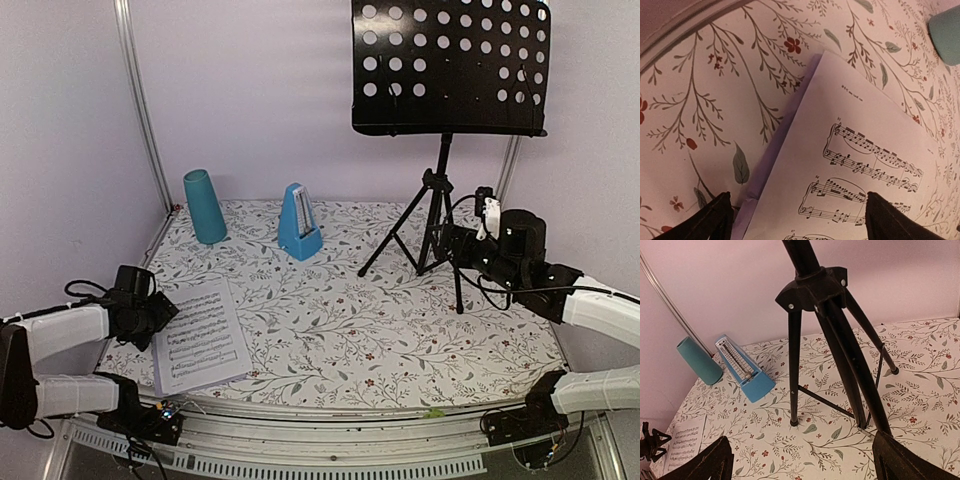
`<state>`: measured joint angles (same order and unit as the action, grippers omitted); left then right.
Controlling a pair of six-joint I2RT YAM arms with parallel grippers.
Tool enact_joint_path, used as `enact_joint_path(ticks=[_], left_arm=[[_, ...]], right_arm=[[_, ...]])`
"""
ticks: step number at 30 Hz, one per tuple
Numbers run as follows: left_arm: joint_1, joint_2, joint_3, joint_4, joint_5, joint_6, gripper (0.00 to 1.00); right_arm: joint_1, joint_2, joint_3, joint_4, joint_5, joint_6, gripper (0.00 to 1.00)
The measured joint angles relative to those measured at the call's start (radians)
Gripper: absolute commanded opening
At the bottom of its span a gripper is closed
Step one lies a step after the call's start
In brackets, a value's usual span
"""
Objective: Set up the instrument practice props
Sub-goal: Move the sheet music to the center of the board.
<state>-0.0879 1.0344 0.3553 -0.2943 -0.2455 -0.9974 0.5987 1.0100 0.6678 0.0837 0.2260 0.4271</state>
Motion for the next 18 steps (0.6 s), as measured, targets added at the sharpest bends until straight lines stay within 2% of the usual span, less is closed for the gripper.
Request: enact_joint_path(ticks=[7,18], left_arm=[[-0.021,0.052,-0.013,0.117,0.103,0.035,0.91],[-0.288,0.216,0.063,0.236,0.188,0.031,0.91]], right_arm=[[0.099,0.057,0.000,-0.008,-0.034,-0.001,0.99],[0.138,0.259,-0.001,0.051,-0.290,0.116,1.00]])
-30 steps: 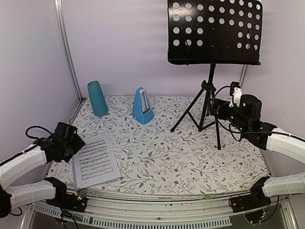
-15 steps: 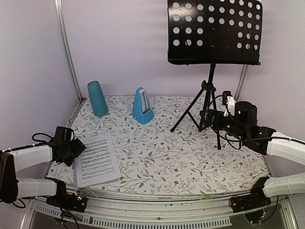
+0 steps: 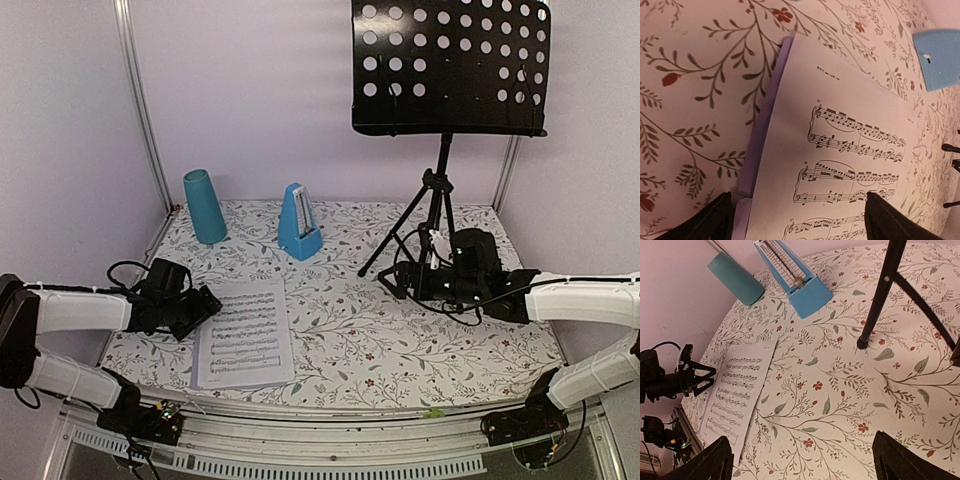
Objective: Set up the instrument practice props
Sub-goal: Move the sheet music to the center of the board, then pick up the sheet music.
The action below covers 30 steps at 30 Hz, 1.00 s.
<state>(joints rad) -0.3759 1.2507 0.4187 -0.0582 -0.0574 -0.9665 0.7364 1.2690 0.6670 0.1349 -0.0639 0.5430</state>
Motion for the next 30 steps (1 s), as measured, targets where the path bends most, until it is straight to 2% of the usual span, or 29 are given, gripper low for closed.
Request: enact_joint_path(ticks=[5,9,16,22,30], left_arm=[[-0.093,0.029,0.046,0.007,0.023,-0.013,0.91],[-0.101,0.006,0.095,-0.055,0.007,0.039,0.91],[-0.111,-0.114,0.096,-0.134,0.018,0.097,0.90],[-0.141,-0.089,0.039,-0.107,0.062,0.103,0.90],[-0.161,-0.047,0.013,-0.074,0.036,0.106,0.90]], right_arm=[[0.025,0.060,-0.001,0.010,-0.096,0.069,0.95],[0.040,0.114,-0.001,0.016,-0.171,0.129,0.94],[0.063,0.234,0.009,0.040,-0.284,0.229,0.91],[0.082,0.352,0.100,0.047,-0.350,0.274,0.88],[0.110,0.495,0.222,0.076,-0.418,0.314,0.85]])
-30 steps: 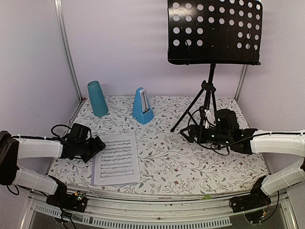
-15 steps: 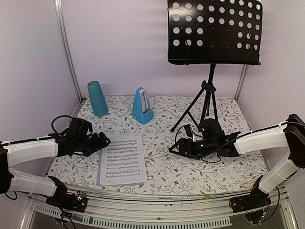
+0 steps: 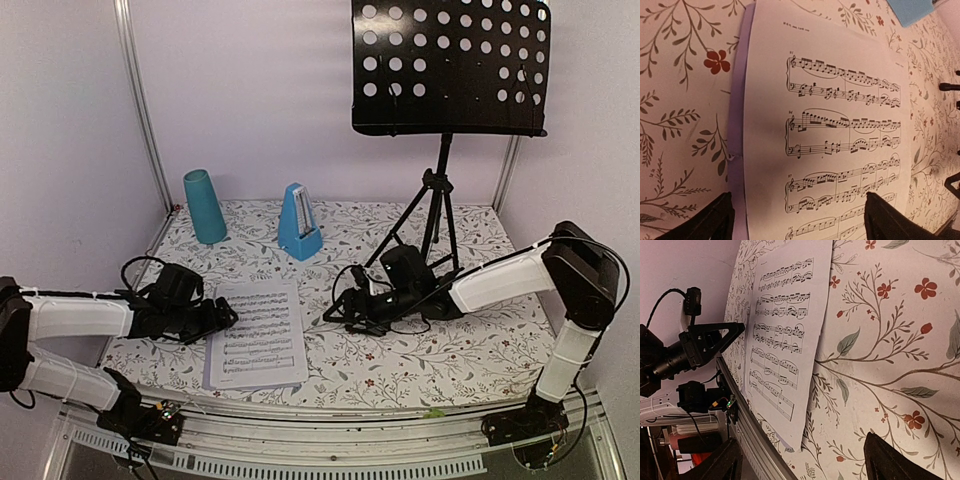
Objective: Set up the instrument practice props
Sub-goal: Pick up the sheet music.
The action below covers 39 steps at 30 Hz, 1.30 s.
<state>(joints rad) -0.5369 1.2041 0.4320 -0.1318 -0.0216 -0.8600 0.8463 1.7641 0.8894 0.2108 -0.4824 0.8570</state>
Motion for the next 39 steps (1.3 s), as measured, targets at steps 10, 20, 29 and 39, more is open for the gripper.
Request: enact_joint_path(ticks=[10,20,29,39], left_arm=[[-0.067,0.121,-0.003,0.176,0.005,-0.017,0.90],[-0.113,0.171,0.003,0.270,0.019,-0.061,0.90],[-0.124,0.165,-0.024,0.324,0.043,-0.088,0.90],[-0.125,0.156,-0.058,0.384,0.056,-0.094,0.90]], right_arm=[[0.003,0.110,0.063,0.000,-0.053,0.027,0.83],[0.002,0.186,0.093,0.015,-0.085,0.077,0.78],[0.003,0.253,0.167,0.039,-0.077,0.146,0.70],[0.005,0.263,0.187,0.036,-0.024,0.199,0.50]])
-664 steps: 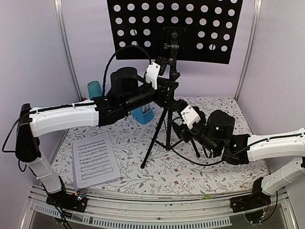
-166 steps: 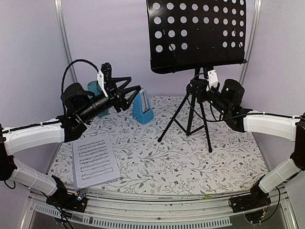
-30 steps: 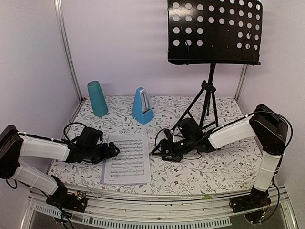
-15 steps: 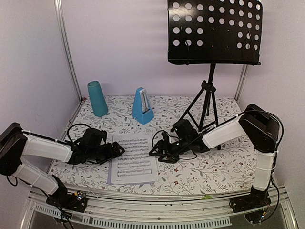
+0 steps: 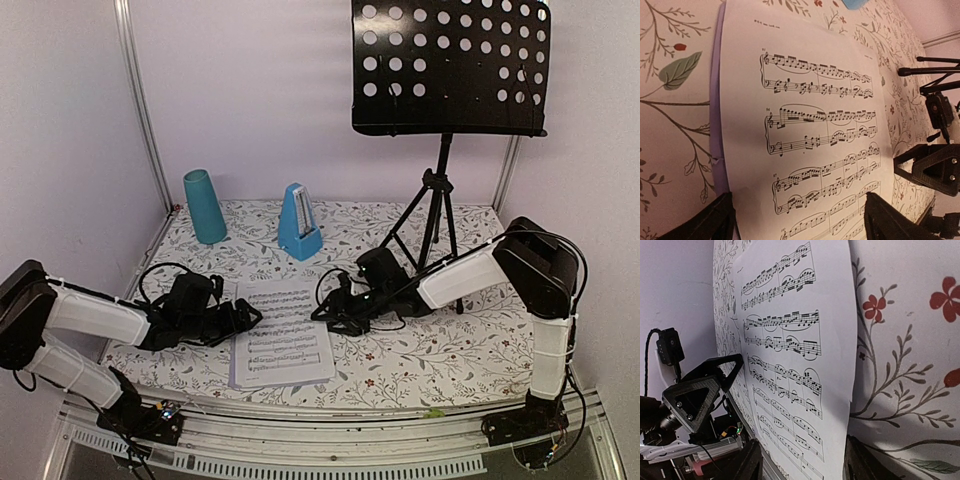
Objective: Set up the instrument practice props
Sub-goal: Pick up the sheet music.
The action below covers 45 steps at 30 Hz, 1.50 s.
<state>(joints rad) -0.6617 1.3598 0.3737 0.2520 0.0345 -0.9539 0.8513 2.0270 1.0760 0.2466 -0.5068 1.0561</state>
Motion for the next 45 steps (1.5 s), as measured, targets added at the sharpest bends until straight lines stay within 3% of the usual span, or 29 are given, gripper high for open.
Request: enact_joint_path(ticks=[12,26,33,41,45], left_arm=[[0.000,0.006,-0.005,0.021,0.014,0.011,0.90],[0.000,0.021,0.007,0.020,0.025,0.027,0.90],[-0.001,0.025,0.024,-0.006,0.029,0.038,0.90],[-0.001,0.025,0.051,-0.065,0.029,0.061,0.91],[0.002,0.002,0.058,-0.120,0.026,0.076,0.90]], right_arm=[[0.013,0.013,0.048,-0.003,0.022,-0.010,0.27],[-0.002,0.050,-0.003,0.106,-0.021,0.027,0.20],[-0.003,0.067,-0.002,0.134,-0.018,0.024,0.00],[0.000,0.048,-0.002,0.069,0.066,-0.069,0.00],[0.019,-0.043,-0.002,-0.036,0.183,-0.174,0.00]])
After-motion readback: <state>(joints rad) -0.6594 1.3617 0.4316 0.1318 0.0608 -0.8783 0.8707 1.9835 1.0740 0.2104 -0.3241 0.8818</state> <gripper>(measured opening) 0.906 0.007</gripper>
